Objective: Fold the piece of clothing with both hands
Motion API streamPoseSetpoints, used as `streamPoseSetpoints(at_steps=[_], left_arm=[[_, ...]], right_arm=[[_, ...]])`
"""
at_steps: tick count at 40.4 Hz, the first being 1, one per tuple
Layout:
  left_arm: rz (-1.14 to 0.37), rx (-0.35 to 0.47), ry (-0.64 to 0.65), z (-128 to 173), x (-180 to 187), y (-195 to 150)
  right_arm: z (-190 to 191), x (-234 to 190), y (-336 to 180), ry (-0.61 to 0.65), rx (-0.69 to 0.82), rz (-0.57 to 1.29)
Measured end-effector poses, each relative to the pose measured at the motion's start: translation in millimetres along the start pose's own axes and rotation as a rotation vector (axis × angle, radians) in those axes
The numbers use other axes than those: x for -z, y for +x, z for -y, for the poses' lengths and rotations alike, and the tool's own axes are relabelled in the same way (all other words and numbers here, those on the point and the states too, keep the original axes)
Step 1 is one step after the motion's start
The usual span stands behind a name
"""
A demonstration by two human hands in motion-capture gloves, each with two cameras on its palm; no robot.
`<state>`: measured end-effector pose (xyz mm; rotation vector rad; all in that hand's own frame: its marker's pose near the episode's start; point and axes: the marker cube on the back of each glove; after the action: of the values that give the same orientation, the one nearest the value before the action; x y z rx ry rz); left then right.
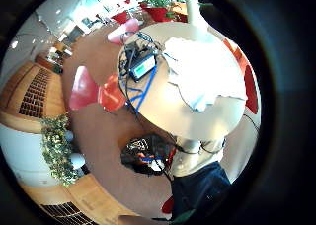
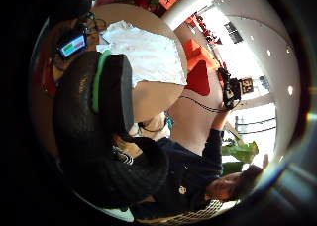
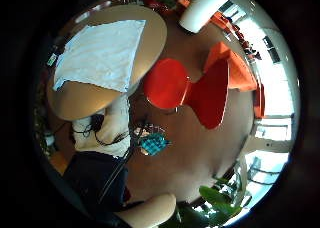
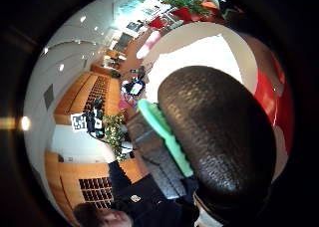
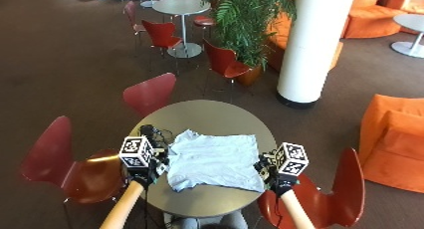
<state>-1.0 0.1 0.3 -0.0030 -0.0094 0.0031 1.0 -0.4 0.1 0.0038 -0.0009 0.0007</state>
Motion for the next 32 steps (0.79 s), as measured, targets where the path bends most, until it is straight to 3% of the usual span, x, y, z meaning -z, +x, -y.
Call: streamPoseSetpoints(at_steps=[12, 23, 32], left_arm=[[0.105, -0.001, -0.057, -8.7, 0.0, -3.5], [0.129, 0.007, -0.161, -13.2, -9.6, -0.7], [0.177, -0.037, -0.304, -33.9, -15.8, 24.1]], right_arm=[[-11.1, 15.4, -1.8, 0.022, 0.006, 0.008], [-2.3, 6.0, -24.5, -0.122, 0.081, -0.012], [-9.7, 12.2, -46.8, -0.209, 0.125, -0.079]])
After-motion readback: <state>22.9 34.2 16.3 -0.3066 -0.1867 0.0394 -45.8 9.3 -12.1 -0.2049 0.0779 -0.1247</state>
